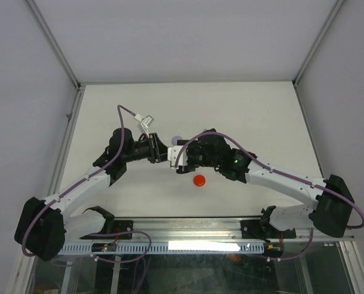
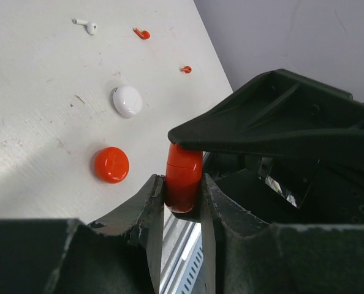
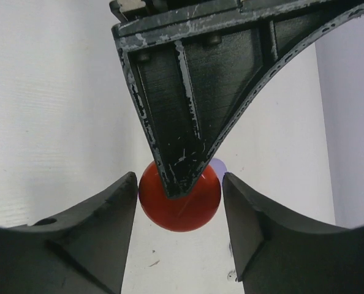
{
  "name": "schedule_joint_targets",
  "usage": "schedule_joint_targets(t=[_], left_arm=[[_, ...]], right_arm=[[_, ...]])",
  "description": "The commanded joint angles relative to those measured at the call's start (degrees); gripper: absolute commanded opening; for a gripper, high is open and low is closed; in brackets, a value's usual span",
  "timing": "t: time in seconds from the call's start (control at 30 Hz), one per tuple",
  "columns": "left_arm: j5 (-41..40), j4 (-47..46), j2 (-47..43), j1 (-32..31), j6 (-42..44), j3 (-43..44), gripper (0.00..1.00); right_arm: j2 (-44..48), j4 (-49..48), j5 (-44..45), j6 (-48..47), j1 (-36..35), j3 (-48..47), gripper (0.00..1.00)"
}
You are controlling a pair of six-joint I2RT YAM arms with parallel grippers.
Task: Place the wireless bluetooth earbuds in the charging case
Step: Pick up the charging case at the center of the board.
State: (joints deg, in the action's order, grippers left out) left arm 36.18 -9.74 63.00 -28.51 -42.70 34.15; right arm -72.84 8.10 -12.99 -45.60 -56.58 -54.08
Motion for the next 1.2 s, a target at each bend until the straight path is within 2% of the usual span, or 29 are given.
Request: schedule_joint_targets(t=[0.0, 0.1, 0.23, 0.47, 0.63, 0.77, 0.97, 1.17], left_arm=[[1.3, -2.6, -2.4, -0.4, 3.7, 1.8, 0.0], [-0.3, -2.5, -4.5, -0.4, 6.9, 1.3, 0.0], [-2.6, -3.4, -7.5, -0.4, 11.4, 0.0, 0.0], [-4.3, -9.0, -12.4, -0.4, 16.4, -4.0, 0.0], [-3.8, -16.5, -14.8, -0.4, 16.9, -7.3, 0.0], [-2.3, -22.6, -15.7, -0.4, 17.5, -9.3, 0.0], [0.4, -30.5, -15.3, -0.4, 17.7, -10.9, 0.0], [2.4, -39.5, -14.3, -0.4, 16.0, -12.3, 0.0]], right_arm=[[2.2, -0.6, -1.0, -1.1, -0.4, -2.7, 0.64], [3.4, 1.2, -1.3, -0.2, 0.0, -2.6, 0.71], [4.8, 3.0, -3.7, 2.9, 1.8, -2.6, 0.74], [7.8, 1.2, -20.0, 14.2, 10.3, -1.6, 0.75], [9.7, -7.4, -33.2, 24.0, 16.3, 1.8, 0.74], [9.4, -17.4, -39.6, 33.6, 18.9, 4.2, 0.71], [6.8, -30.4, -43.1, 47.6, 19.7, 6.4, 0.67], [3.9, -38.8, -42.3, 55.1, 19.7, 7.6, 0.61]])
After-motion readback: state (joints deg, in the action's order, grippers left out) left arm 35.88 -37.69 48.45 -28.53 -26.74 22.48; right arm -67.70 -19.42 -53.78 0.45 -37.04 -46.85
